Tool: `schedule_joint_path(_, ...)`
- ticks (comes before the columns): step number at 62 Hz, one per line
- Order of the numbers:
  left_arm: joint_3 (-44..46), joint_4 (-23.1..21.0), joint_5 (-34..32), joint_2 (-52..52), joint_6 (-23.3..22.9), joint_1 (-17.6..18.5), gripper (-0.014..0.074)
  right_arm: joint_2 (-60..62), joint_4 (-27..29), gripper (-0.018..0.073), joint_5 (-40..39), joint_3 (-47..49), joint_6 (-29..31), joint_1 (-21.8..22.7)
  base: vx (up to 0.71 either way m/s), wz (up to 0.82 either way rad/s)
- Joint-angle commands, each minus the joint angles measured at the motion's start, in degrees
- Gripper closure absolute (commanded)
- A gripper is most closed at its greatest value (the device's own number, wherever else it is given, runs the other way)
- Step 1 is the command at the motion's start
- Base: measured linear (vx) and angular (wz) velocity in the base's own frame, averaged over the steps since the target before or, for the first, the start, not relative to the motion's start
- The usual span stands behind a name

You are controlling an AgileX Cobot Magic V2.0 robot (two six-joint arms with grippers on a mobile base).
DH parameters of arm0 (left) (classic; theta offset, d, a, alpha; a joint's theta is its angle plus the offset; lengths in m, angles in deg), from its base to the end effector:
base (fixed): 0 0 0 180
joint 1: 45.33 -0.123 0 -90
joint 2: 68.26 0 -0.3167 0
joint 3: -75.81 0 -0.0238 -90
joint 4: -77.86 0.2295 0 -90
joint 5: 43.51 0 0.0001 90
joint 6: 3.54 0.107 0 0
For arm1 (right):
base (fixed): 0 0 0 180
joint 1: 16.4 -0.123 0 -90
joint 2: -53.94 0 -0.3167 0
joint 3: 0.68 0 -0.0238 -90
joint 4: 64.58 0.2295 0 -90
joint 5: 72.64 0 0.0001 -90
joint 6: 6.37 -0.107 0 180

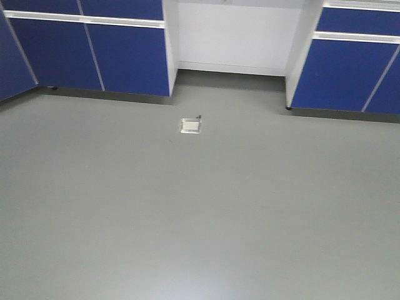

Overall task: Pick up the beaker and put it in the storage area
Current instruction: 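Keep holding the beaker while driving the base to the other bench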

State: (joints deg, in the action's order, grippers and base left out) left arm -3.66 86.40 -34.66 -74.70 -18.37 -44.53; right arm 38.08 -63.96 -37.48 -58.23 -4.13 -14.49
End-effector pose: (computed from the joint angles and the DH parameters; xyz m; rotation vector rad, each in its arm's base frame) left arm 0.0192 0.0022 0.1898 -0.0980 1.6498 -0.0767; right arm 0.0099 0.0003 0.2637 -0.0013 1.8950 -0.0374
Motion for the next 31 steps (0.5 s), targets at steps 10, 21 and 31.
schedule_joint_path(10, -1.3, -0.3, -5.0, 1.0, -0.3, 0.4, 0.0605, -0.7, -0.2, 0.0563, -4.5, 1.9, 0.6, 0.1, -0.02, -0.17)
schedule_joint_path(21, -1.3, -0.3, -5.0, 1.0, -0.3, 0.4, 0.0605, -0.7, -0.2, 0.0563, -4.5, 1.9, 0.6, 0.1, 0.04, -0.02)
schedule_joint_path(31, -1.3, -0.3, -5.0, 1.0, -0.3, 0.4, 0.0605, -0.7, -0.2, 0.0563, -4.5, 1.9, 0.6, 0.1, 0.09, -0.1)
